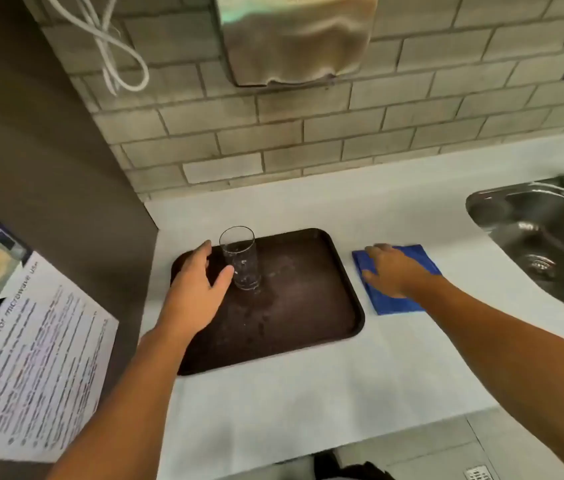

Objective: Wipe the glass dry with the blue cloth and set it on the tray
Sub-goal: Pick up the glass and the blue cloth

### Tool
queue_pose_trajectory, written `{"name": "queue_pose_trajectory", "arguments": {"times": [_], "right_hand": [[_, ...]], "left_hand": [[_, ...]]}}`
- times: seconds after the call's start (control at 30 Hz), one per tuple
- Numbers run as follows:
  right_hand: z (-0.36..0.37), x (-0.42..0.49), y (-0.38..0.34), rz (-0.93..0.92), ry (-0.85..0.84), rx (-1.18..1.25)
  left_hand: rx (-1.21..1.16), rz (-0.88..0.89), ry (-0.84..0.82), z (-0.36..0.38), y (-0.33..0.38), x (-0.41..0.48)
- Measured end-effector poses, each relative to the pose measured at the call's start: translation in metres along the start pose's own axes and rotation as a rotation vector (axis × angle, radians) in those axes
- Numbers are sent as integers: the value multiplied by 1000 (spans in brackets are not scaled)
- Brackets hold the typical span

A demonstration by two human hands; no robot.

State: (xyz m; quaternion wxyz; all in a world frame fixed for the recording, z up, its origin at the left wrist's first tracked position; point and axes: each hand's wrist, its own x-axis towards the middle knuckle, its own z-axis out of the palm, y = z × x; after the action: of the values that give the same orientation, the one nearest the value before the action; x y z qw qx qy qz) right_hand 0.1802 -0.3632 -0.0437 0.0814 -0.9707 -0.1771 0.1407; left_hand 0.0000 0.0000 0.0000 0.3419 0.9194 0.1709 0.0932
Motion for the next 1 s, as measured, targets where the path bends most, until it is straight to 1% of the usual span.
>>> {"name": "queue_pose_trajectory", "arguments": {"times": [0.07, 0.13, 0.27, 0.4, 0.53, 0.6, 0.63, 0.7, 0.77, 0.8, 0.83, 0.9, 0.97, 1.0], "right_hand": [[14, 0, 18, 63, -67, -12], [37, -5, 32, 113, -59, -6], [63, 3, 42, 132, 162, 16], [62, 11, 42, 107, 269, -10], [45, 14, 41, 114, 243, 29], [37, 14, 37, 150, 209, 46], [32, 12, 35, 177, 226, 82], [23, 3, 29, 201, 329, 326], [11, -5, 19, 147, 426, 626], [5, -8, 12, 109, 455, 734], [-2, -11, 4, 76, 465, 825], [-15, -18, -20, -5, 441, 994], [-24, -25, -46, -123, 417, 1096], [-28, -27, -60, -180, 403, 1131]], "left_hand": [[-89, -81, 8, 13, -3, 7], [-134, -156, 7, 23, -7, 8], [-192, -246, 33, 43, -12, 25], [-243, -310, 31, 63, -13, 41], [-305, -316, 30, 74, -11, 59], [-301, -329, 23, 76, -9, 64], [-292, -332, 20, 75, -9, 66], [-309, -324, 18, 75, -10, 66], [-385, -313, 45, 72, -8, 63], [-446, -316, 73, 69, -5, 60], [-531, -329, 95, 66, -3, 57], [-786, -371, 97, 59, 5, 48], [-1038, -404, 42, 54, 14, 38], [-1129, -411, 21, 52, 19, 34]]}}
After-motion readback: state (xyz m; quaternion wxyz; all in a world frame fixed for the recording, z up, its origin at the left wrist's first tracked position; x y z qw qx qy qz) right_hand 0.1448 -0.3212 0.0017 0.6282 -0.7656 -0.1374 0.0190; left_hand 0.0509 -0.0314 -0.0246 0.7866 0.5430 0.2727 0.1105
